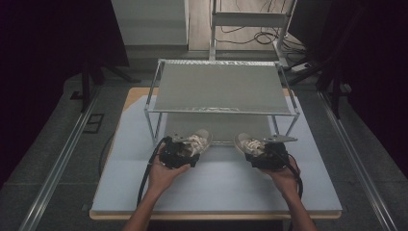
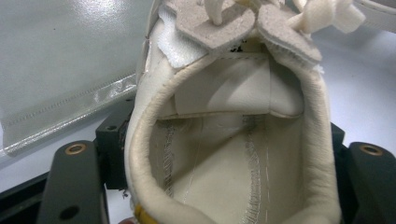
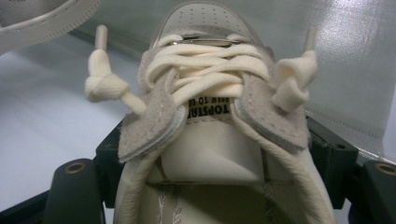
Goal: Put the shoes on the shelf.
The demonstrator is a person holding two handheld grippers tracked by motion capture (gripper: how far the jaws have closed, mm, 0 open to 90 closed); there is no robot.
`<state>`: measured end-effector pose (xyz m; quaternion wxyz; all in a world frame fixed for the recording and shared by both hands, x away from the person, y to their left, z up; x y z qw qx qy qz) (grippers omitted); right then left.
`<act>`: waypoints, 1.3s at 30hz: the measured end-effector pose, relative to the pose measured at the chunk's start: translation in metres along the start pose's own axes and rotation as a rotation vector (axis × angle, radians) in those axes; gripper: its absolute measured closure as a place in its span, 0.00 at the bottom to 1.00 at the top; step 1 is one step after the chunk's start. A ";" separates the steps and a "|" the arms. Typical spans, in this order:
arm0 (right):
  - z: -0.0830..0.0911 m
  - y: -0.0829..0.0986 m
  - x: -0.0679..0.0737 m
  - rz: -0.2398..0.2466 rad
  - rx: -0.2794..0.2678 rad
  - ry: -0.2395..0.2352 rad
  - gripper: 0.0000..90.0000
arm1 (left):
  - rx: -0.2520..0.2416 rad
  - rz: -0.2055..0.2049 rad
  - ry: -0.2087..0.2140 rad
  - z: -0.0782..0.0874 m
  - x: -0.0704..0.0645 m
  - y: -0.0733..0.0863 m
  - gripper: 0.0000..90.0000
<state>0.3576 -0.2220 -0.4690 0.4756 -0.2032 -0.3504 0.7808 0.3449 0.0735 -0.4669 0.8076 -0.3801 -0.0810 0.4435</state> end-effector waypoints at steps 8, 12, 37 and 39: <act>-0.008 -0.010 0.005 0.003 0.003 0.012 0.29 | -0.006 -0.006 -0.012 -0.002 0.004 -0.009 0.33; -0.011 -0.014 0.008 0.005 0.003 0.014 0.29 | -0.006 -0.003 -0.019 -0.004 0.006 -0.012 0.33; -0.038 -0.030 0.023 0.013 0.024 0.034 0.29 | 0.006 0.020 -0.058 -0.028 0.017 -0.025 0.33; -0.040 -0.032 0.025 0.016 0.027 0.030 0.29 | 0.014 0.022 -0.056 -0.032 0.017 -0.025 0.33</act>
Point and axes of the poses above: each handheld gripper's, and its own axes: z roughly backward along the jaws, y roughly out of its underside, x roughly to its left, the point moved 4 cm from there along -z, roughly forward along the jaws, and after that the axes turned 6 degrees about y, right-handed, at the moved point
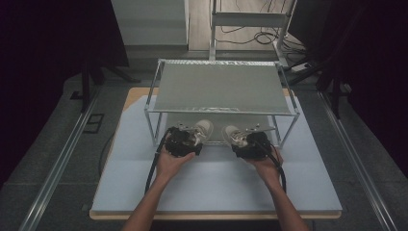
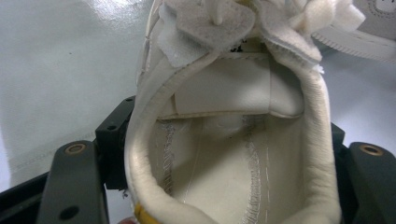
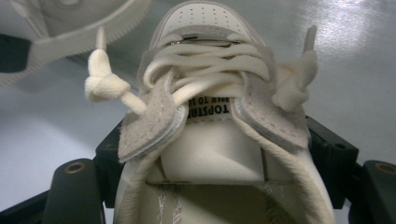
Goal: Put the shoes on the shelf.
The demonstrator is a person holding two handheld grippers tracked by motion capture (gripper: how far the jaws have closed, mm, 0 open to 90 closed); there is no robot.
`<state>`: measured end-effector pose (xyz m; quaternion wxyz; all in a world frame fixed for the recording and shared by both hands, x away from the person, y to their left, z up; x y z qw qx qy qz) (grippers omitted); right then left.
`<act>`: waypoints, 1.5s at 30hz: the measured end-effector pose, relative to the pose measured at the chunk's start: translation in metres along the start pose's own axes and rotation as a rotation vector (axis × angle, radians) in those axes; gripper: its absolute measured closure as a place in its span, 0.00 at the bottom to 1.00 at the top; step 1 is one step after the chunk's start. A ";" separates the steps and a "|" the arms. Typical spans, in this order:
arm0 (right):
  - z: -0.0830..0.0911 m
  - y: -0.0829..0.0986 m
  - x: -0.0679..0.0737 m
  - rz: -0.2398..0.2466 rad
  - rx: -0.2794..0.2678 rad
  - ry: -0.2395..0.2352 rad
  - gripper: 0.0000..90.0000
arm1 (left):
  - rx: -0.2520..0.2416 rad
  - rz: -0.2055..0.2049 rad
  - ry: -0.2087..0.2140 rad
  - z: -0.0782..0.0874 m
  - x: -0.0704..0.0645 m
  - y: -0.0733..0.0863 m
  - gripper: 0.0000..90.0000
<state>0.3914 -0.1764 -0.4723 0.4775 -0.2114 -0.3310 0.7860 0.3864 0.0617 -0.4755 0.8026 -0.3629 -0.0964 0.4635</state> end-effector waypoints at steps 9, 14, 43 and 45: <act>-0.014 -0.005 0.004 -0.006 0.009 0.012 0.29 | 0.013 0.000 -0.006 -0.013 0.005 -0.005 0.33; -0.021 -0.007 0.002 -0.018 0.012 0.020 0.29 | 0.018 -0.033 -0.024 -0.016 0.007 -0.012 0.32; -0.063 -0.029 0.001 -0.069 0.041 0.096 0.29 | 0.082 -0.082 -0.055 -0.057 0.025 -0.031 0.32; -0.064 -0.029 0.001 -0.071 0.042 0.101 0.29 | 0.070 -0.043 -0.049 -0.059 0.022 -0.031 0.32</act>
Point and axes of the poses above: each handheld gripper's, and its own axes: z roughly backward along the jaws, y roughly out of its underside, x roughly to its left, the point moved 4 cm from there along -z, roughly forward along the jaws, and after that the axes turned 6 degrees about y, right-handed, at the moved point
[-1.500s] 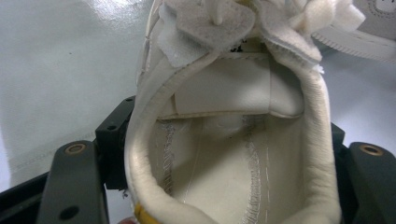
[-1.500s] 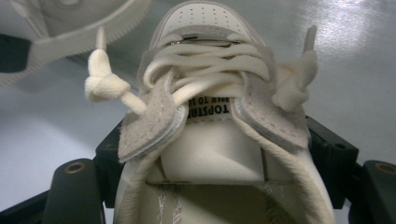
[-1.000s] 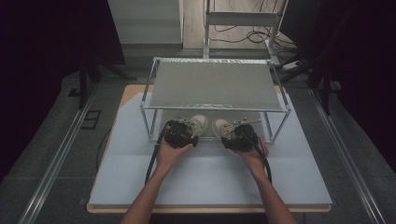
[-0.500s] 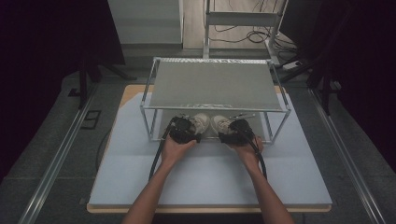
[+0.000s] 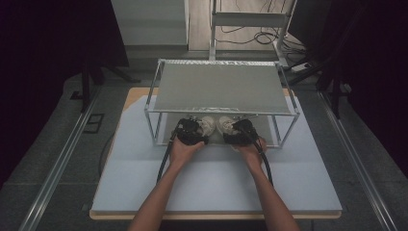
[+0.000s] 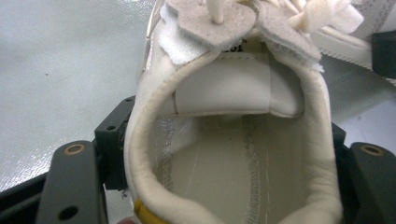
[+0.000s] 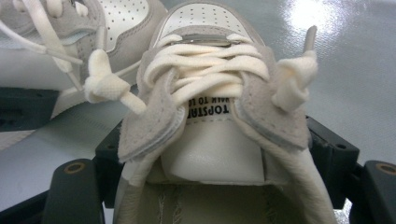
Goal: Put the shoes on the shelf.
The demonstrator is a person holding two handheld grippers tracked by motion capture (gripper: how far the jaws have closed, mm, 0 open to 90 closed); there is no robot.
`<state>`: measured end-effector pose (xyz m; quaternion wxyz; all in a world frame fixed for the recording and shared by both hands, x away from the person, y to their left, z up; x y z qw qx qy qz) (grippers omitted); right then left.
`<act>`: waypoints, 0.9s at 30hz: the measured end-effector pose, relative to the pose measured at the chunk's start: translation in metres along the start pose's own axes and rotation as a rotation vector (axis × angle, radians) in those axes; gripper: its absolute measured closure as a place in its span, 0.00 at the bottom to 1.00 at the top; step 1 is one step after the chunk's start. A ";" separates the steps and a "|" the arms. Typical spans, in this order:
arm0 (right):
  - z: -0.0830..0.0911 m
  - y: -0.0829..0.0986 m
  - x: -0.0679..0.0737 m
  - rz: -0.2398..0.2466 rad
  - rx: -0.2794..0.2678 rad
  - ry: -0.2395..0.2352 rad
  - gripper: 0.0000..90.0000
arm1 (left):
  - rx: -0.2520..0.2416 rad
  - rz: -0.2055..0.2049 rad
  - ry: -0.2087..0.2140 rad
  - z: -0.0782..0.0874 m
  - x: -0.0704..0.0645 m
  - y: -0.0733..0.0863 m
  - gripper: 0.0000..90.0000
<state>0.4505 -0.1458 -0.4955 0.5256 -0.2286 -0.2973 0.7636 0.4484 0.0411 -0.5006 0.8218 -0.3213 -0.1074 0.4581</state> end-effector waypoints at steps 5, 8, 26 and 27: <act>-0.005 0.000 -0.002 -0.014 0.006 0.009 0.28 | 0.026 -0.051 -0.021 -0.002 0.002 -0.005 0.32; -0.009 0.001 -0.004 -0.021 0.010 0.012 0.28 | 0.031 -0.026 -0.013 -0.004 0.000 -0.006 0.31; 0.053 0.028 -0.019 -0.018 -0.176 -0.021 0.28 | -0.174 0.078 0.038 0.065 -0.008 0.030 0.27; 0.053 0.028 -0.019 -0.018 -0.176 -0.021 0.28 | -0.174 0.078 0.038 0.065 -0.008 0.030 0.28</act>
Point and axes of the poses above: each handheld gripper's, and its own axes: z roughly backward along the jaws, y roughly out of its underside, x roughly to its left, the point moved 4 cm from there along -z, roughly forward along the jaws, and after that the axes turned 6 degrees about y, right-handed, at the moved point
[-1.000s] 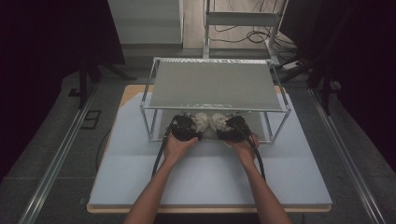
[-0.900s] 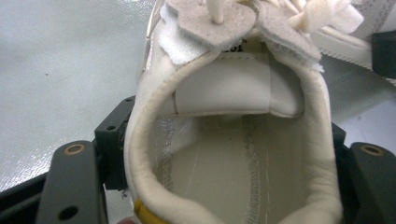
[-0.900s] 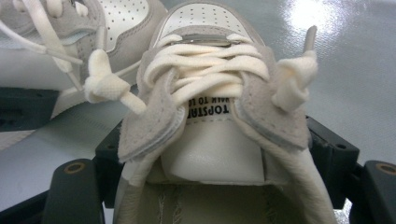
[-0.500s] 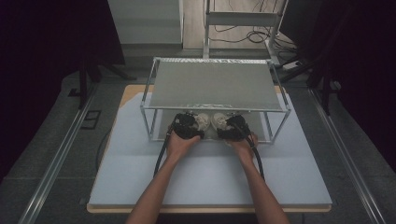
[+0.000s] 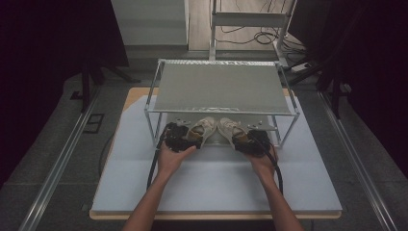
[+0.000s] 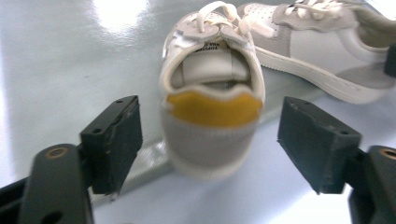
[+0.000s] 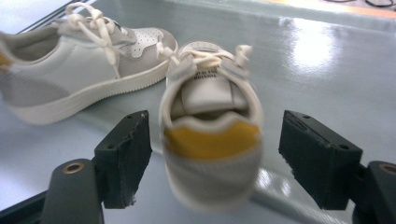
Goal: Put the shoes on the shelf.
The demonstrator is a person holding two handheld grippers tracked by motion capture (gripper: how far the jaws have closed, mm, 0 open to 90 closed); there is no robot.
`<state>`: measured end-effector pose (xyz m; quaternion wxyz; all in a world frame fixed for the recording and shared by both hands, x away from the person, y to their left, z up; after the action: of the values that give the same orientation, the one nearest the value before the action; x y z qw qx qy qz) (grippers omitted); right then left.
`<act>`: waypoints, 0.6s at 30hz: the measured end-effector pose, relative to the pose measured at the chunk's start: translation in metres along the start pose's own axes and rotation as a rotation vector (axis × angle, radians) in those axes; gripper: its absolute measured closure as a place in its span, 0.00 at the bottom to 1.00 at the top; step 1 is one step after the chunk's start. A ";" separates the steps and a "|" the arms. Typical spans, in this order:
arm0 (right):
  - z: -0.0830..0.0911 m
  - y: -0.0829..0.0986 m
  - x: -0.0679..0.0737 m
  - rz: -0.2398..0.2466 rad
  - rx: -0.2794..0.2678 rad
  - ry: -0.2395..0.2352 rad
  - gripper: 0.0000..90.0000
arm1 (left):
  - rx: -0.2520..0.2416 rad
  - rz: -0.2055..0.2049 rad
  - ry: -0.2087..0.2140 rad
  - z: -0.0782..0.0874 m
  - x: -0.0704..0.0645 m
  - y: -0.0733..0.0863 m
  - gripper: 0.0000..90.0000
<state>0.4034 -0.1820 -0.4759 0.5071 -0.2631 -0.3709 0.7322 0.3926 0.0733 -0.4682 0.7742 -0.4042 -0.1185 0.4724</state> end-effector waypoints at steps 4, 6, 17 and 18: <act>0.016 0.006 -0.005 0.004 -0.025 -0.019 0.35 | -0.031 -0.015 -0.016 0.016 0.001 0.012 0.42; 0.022 0.009 -0.007 0.009 -0.035 -0.030 0.39 | -0.034 -0.031 -0.038 0.020 0.004 0.018 0.48; 0.026 0.027 -0.030 -0.006 -0.017 -0.043 0.88 | 0.014 0.022 -0.015 0.011 0.030 0.039 0.94; 0.026 0.027 -0.030 -0.006 -0.017 -0.043 0.88 | 0.014 0.022 -0.015 0.011 0.030 0.039 0.96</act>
<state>0.3786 -0.2229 -0.4825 0.4991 -0.2501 -0.3887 0.7329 0.3775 0.1128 -0.4964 0.7707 -0.3966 -0.1166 0.4849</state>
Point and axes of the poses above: each handheld gripper's, and its own axes: z roughly backward along the jaws, y roughly out of its underside, x roughly to its left, the point moved 4 cm from there along -z, roughly forward along the jaws, and after that the axes turned 6 degrees about y, right-handed, at the moved point
